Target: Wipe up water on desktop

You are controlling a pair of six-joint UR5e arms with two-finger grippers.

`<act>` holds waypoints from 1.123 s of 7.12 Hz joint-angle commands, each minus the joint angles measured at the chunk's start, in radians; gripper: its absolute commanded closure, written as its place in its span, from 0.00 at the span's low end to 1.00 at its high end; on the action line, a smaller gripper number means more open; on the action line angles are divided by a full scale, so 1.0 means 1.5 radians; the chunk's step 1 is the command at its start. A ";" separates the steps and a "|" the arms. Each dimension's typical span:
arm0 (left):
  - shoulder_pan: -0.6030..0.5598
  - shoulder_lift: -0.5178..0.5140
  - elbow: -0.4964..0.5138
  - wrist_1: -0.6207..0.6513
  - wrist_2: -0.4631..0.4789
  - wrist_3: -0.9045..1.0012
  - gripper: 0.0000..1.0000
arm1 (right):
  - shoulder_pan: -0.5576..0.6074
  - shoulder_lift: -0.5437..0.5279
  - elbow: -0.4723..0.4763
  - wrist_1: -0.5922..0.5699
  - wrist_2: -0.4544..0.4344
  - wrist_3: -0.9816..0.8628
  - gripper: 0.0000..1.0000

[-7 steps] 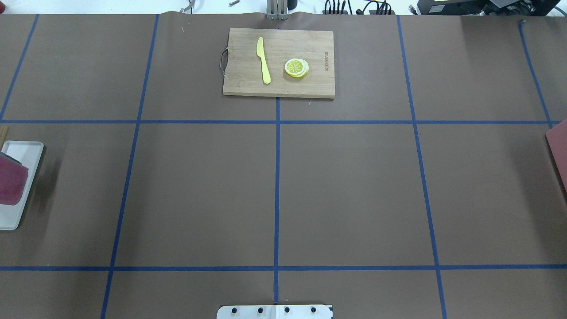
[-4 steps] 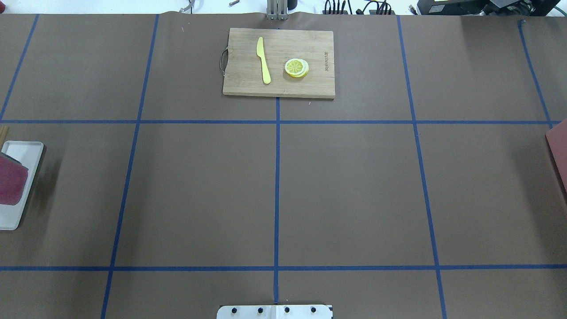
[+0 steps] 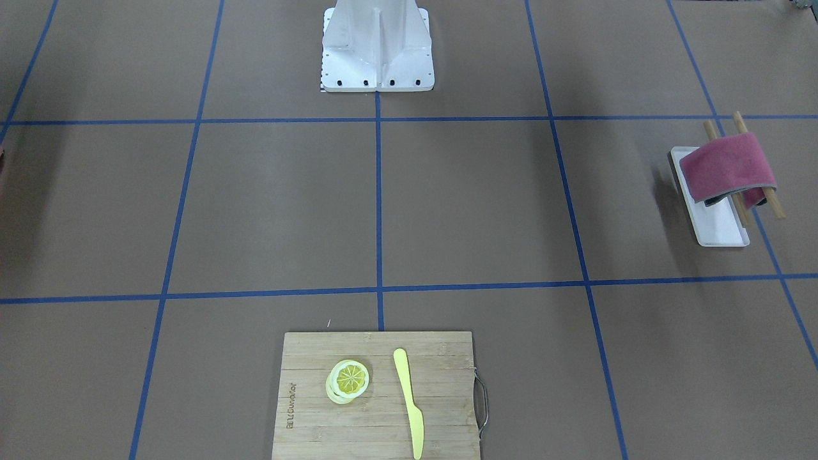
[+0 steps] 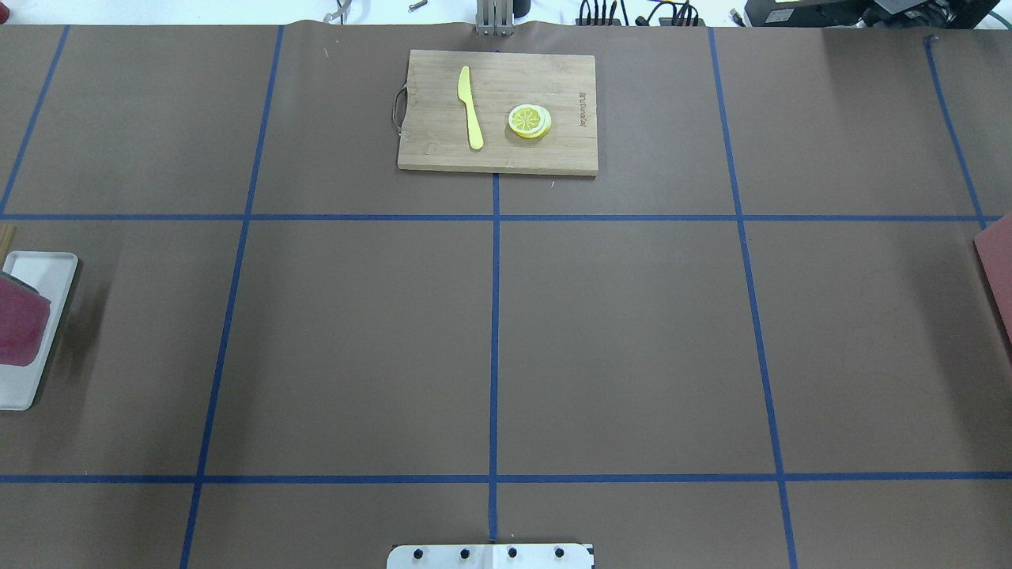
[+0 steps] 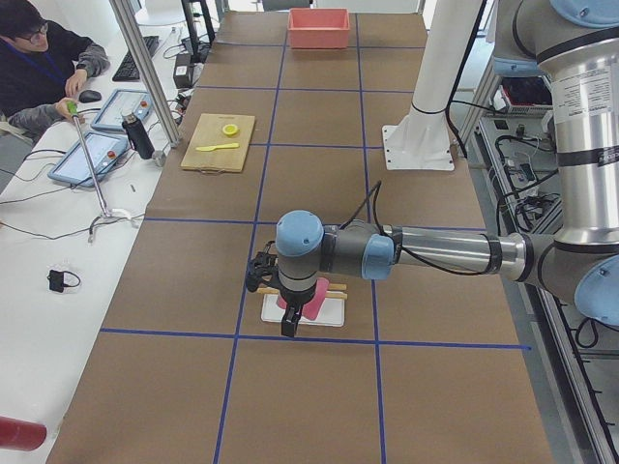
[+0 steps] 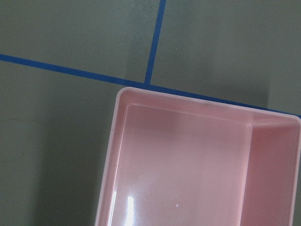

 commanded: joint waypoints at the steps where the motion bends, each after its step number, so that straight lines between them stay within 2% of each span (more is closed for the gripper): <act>1: -0.001 -0.002 0.004 -0.046 -0.002 -0.002 0.02 | 0.000 0.020 -0.004 -0.001 -0.001 0.004 0.00; 2: -0.001 -0.017 0.007 -0.065 -0.001 -0.002 0.02 | 0.000 0.018 -0.006 -0.001 0.000 0.004 0.00; 3: -0.001 -0.015 0.014 -0.152 -0.001 0.001 0.02 | 0.001 0.022 -0.011 -0.001 0.000 -0.003 0.00; 4: -0.001 -0.015 0.062 -0.271 -0.001 -0.002 0.02 | 0.001 0.023 -0.010 0.000 -0.002 -0.008 0.00; 5: -0.001 -0.023 0.090 -0.297 -0.010 -0.005 0.02 | 0.001 0.020 -0.002 0.000 0.003 -0.007 0.00; 6: -0.001 -0.028 0.093 -0.300 -0.058 -0.005 0.02 | 0.001 0.015 -0.001 0.000 0.004 -0.007 0.00; 8: -0.001 -0.053 0.098 -0.307 -0.065 -0.008 0.02 | 0.001 0.015 0.015 0.036 -0.005 -0.003 0.00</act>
